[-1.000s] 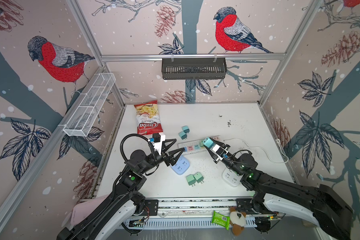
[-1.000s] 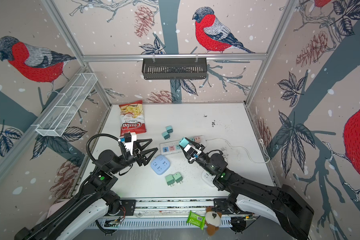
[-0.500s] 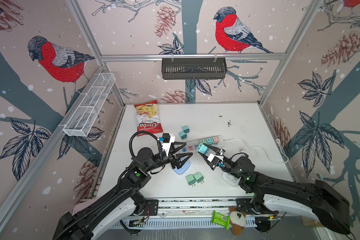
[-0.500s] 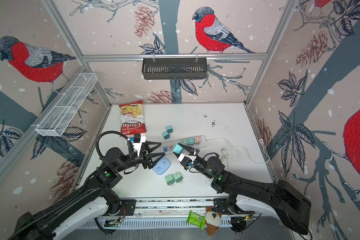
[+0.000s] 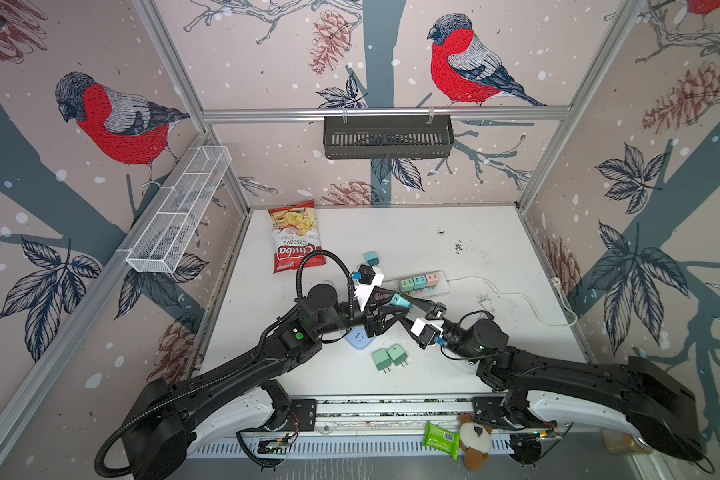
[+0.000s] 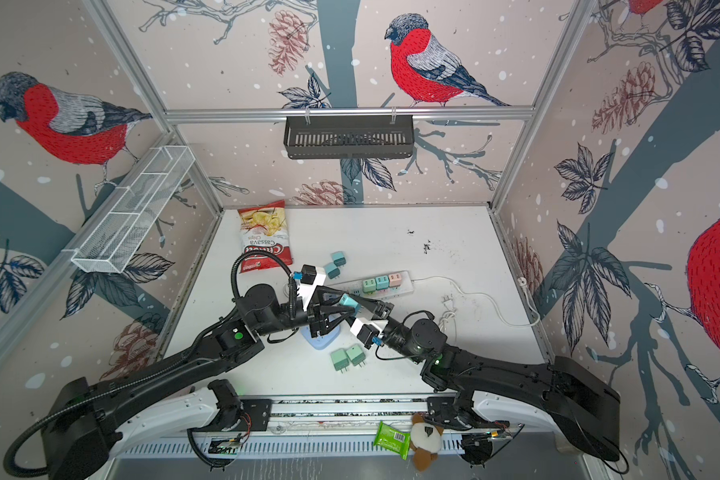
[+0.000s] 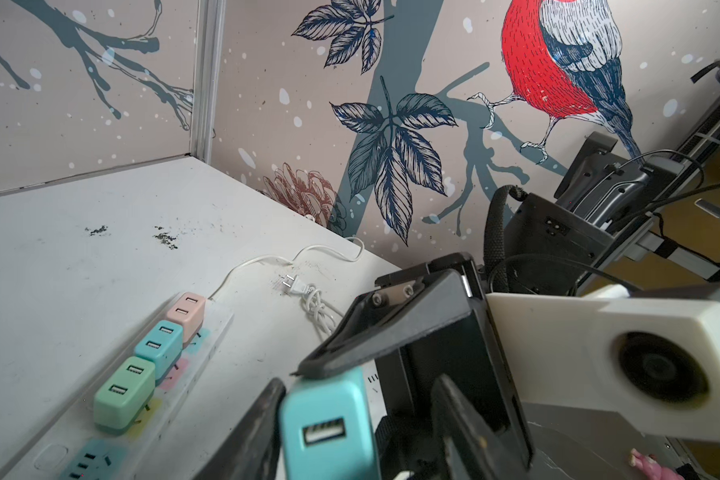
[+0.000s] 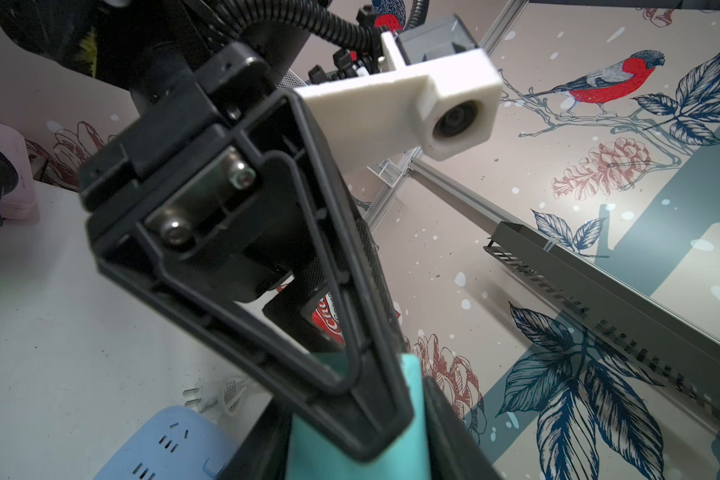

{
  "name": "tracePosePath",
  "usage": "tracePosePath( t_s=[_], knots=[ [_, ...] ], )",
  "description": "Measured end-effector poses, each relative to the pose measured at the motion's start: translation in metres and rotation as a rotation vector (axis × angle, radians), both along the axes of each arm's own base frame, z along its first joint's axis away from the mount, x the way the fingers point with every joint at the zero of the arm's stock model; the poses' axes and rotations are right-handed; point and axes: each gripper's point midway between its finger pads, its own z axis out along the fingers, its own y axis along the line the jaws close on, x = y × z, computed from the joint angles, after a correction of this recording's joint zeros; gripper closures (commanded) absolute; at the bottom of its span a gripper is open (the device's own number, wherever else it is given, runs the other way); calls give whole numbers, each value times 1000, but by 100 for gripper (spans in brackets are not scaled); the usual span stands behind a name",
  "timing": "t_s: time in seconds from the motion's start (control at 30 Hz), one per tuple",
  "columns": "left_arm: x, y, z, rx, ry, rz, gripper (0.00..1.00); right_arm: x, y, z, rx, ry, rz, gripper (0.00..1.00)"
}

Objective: Insert the plug
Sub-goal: 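Grasp the teal adapter with the left gripper from the right gripper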

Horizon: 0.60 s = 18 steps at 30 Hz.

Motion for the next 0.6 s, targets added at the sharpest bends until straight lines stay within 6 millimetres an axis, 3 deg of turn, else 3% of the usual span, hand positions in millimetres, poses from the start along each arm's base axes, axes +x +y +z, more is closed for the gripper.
tracePosePath(
  t_s=[0.27,0.47,0.5,0.6],
  knots=[
    [3,-7,-9,38,-2,-2,60,-1,-5,2,8,-10,-9,98],
    [12,-12,-11,53,31,20,95,4,-8,1,-14,-39,-54,96],
    [12,-12,-11,54,32,20,98,4,-8,0,-16,-38,-56,91],
    [13,-12,-12,58,27,25,100,4,-8,-1,-17,-36,-58,61]
  ],
)
